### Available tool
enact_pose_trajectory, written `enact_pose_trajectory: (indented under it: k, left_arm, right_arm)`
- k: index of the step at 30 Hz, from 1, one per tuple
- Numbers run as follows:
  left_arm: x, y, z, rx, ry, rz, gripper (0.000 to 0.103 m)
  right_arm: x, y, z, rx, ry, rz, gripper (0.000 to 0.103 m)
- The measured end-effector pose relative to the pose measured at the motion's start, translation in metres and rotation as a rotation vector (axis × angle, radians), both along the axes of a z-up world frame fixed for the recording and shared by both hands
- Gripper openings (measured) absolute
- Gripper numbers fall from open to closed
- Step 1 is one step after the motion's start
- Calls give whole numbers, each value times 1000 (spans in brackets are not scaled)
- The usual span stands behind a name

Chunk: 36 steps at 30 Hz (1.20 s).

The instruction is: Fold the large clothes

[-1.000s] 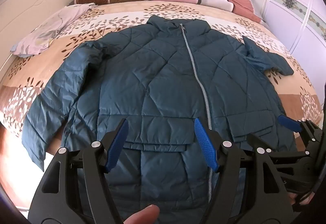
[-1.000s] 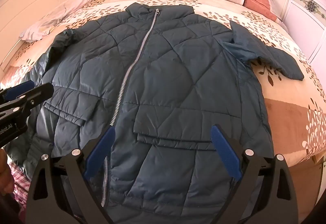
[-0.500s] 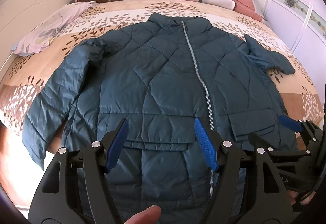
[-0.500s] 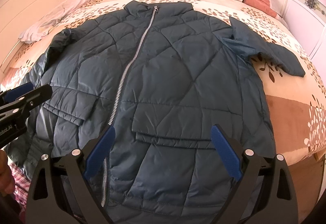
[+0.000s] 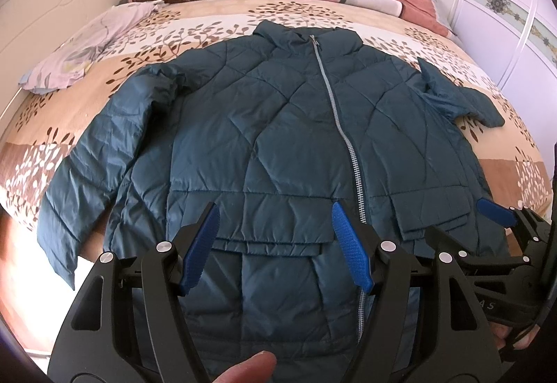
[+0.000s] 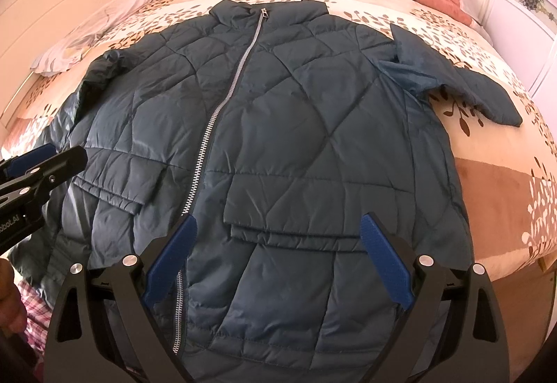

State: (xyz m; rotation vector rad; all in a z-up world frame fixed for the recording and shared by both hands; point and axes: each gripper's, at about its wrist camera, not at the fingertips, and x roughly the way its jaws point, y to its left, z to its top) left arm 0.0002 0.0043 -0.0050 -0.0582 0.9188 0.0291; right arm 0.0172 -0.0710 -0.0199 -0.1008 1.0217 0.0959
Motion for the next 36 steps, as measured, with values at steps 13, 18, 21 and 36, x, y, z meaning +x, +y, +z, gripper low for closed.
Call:
enact_pose_trajectory:
  k: [13,18,21,36]
  left_arm:
    - [0,0,-1,0,2,0,67]
    - [-1,1,-2,0,4,1,67]
    - [0,1,-2,0,4,1,67]
    - [0,1,-1,0,7,0,67]
  right_arm:
    - [0,-1,-1,7,7,-5,92]
    - [1,-2,-1,6,9,-3,92]
    - [1,-2,-1,7,8,-2,92]
    - [1,-3,-2,9,9,-3,92]
